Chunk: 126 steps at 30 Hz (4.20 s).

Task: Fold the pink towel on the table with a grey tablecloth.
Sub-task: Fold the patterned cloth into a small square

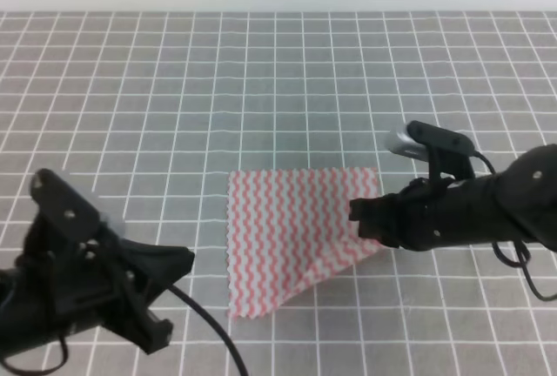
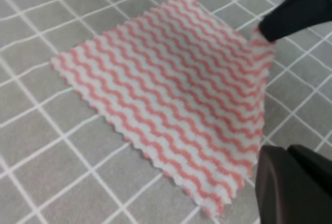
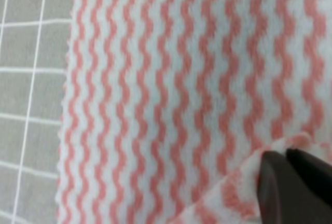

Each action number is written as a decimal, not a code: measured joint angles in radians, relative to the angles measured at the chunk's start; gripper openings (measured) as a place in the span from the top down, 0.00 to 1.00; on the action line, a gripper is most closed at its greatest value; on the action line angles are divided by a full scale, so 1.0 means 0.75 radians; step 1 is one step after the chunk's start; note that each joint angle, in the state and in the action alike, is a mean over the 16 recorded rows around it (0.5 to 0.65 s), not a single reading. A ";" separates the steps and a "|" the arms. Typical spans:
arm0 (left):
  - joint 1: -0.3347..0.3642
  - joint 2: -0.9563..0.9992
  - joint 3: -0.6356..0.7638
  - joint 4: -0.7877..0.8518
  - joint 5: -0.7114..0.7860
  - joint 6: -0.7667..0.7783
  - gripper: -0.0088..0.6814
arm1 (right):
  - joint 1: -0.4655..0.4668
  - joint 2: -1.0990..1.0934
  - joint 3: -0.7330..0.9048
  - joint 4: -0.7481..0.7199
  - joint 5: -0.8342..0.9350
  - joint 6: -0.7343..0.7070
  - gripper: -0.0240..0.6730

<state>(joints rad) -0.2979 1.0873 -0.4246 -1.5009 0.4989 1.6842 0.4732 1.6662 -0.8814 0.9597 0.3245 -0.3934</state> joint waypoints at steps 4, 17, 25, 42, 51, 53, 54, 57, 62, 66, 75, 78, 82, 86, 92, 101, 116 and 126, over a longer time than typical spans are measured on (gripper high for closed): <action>-0.041 0.072 -0.004 -0.114 -0.006 0.192 0.99 | 0.000 0.031 -0.043 0.000 -0.005 0.000 0.99; -0.108 0.312 -0.098 -0.284 -0.013 0.535 0.97 | 0.000 0.074 -0.114 0.000 -0.033 0.000 0.99; -0.108 0.458 -0.154 -0.304 0.016 0.625 0.73 | 0.000 0.076 -0.115 0.000 -0.045 0.000 0.99; -0.108 0.589 -0.163 -0.278 0.024 0.913 0.42 | 0.001 0.080 -0.115 0.001 -0.048 0.001 0.99; -0.108 0.594 -0.162 -0.199 0.033 0.919 0.42 | 0.001 0.080 -0.115 0.003 -0.048 0.001 0.99; -0.108 0.601 -0.161 -0.183 0.039 0.927 0.42 | 0.001 0.080 -0.115 0.003 -0.048 0.001 0.99; -0.108 0.608 -0.162 -0.180 0.038 0.930 0.42 | 0.000 0.079 -0.115 0.004 -0.048 0.001 0.99; -0.108 0.630 -0.162 -0.187 0.029 0.944 0.42 | 0.000 0.076 -0.115 0.004 -0.048 0.000 0.99; -0.108 0.668 -0.162 -0.230 -0.003 0.993 0.42 | 0.000 0.074 -0.114 0.005 -0.047 -0.001 0.99; -0.108 0.695 -0.162 -0.271 -0.010 1.054 0.42 | 0.000 0.075 -0.115 0.004 -0.047 0.000 0.99; -0.108 0.709 -0.162 -0.335 -0.006 1.173 0.42 | 0.000 0.074 -0.114 0.005 -0.049 -0.001 0.99; -0.108 0.709 -0.162 -0.335 0.006 1.192 0.43 | 0.000 0.074 -0.115 0.004 -0.050 -0.001 0.99; -0.108 0.710 -0.162 -0.334 0.007 1.203 0.45 | 0.000 0.074 -0.115 0.004 -0.051 -0.001 0.99; -0.108 0.711 -0.162 -0.334 0.011 1.214 0.49 | 0.000 0.074 -0.114 0.004 -0.051 -0.002 0.99; -0.108 0.725 -0.163 -0.331 0.032 1.235 0.56 | 0.001 0.080 -0.115 0.004 -0.053 -0.002 0.99; -0.108 0.774 -0.163 -0.337 0.071 1.261 0.62 | 0.001 0.080 -0.115 0.004 -0.056 -0.001 0.99; -0.108 0.801 -0.165 -0.338 0.078 1.264 0.71 | 0.000 0.079 -0.115 0.006 -0.055 -0.001 0.99; -0.108 0.798 -0.170 -0.334 0.085 1.257 0.89 | 0.000 0.076 -0.115 0.007 -0.049 -0.001 0.99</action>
<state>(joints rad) -0.3788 1.6855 -0.5518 -1.7510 0.5630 2.6272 0.4732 1.7235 -0.9677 0.9646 0.2880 -0.3945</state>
